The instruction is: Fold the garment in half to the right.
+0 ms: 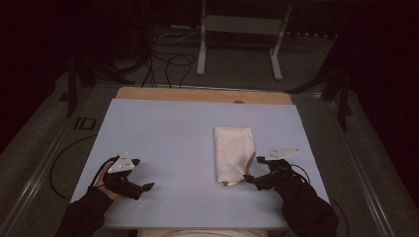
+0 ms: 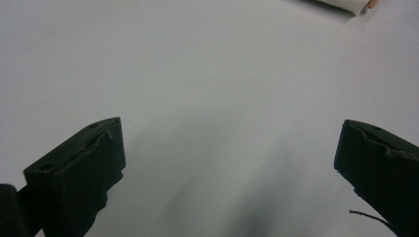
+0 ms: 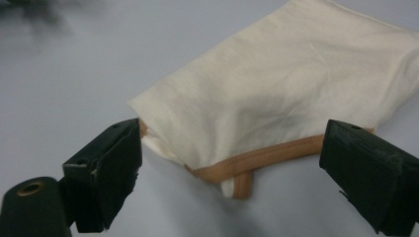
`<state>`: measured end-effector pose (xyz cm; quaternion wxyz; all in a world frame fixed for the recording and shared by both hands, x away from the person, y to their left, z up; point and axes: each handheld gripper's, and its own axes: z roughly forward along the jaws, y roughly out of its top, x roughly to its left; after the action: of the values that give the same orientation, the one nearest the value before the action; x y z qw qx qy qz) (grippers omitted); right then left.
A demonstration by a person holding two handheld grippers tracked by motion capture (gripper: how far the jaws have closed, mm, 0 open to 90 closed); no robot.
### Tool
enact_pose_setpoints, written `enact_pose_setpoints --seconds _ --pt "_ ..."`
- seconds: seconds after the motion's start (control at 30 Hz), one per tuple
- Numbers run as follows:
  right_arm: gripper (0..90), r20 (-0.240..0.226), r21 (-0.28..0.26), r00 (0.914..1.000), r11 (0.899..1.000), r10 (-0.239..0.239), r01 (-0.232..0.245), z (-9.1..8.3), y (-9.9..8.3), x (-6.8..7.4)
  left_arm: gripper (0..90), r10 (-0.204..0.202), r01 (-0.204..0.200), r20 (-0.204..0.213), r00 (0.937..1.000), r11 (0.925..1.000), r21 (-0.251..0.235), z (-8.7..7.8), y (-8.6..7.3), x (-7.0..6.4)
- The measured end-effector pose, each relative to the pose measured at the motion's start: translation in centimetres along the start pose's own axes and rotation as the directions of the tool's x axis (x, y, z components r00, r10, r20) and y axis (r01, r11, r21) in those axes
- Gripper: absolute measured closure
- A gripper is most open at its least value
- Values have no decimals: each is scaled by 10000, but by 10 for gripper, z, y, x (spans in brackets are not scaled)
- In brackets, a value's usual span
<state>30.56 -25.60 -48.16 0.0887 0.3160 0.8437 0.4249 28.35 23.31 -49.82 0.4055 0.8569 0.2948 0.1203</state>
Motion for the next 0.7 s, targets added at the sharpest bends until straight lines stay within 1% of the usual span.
enact_pose_setpoints --seconds 0.03,0.1,0.13,0.17,0.23,0.33,0.4,0.43,0.47,0.53,0.6,0.7 --pt "92 -4 -55 10000 10000 59 -59 -1 -2 0 0 -17 17 12 10000 10000 -11 0 0 0" --pt "92 166 38 9999 10000 36 -37 -2 -8 1 0 -20 20 12 10000 10000 -27 0 0 0" --pt "93 199 23 9998 10000 13 -14 -2 -10 0 0 -25 26 21 10000 10000 -23 0 0 0" --pt "92 164 88 9998 9999 98 -99 -2 -13 0 0 -23 23 28 10000 10000 -30 0 0 0" --pt "92 286 119 9996 9999 30 -33 -1 -19 0 0 -21 21 35 10000 10000 -30 0 0 0" --pt "92 253 42 9995 9998 201 -202 -4 -25 0 0 -18 18 60 10000 10000 -41 0 -1 0" --pt "92 286 -41 9994 9998 204 -203 -6 -28 -1 0 8 -8 43 10000 10000 -6 0 -1 0" --pt "92 355 -56 9990 9996 276 -274 -7 -30 0 0 19 -19 37 10000 10000 0 0 -1 0" --pt "93 455 -89 9987 9997 215 -212 -8 -32 -1 0 18 -18 39 10000 10000 0 0 -1 0" --pt "93 611 -45 9974 9993 371 -369 -10 -35 -2 0 -9 9 41 10000 10000 -43 0 -1 0" --pt "93 858 -49 9956 9993 385 -382 -11 -39 -2 0 12 -12 24 10000 10000 -40 -1 -1 0" --pt "93 1093 41 9924 9983 565 -573 -14 -45 -4 0 38 -38 20 10000 10000 -29 -2 -1 0"
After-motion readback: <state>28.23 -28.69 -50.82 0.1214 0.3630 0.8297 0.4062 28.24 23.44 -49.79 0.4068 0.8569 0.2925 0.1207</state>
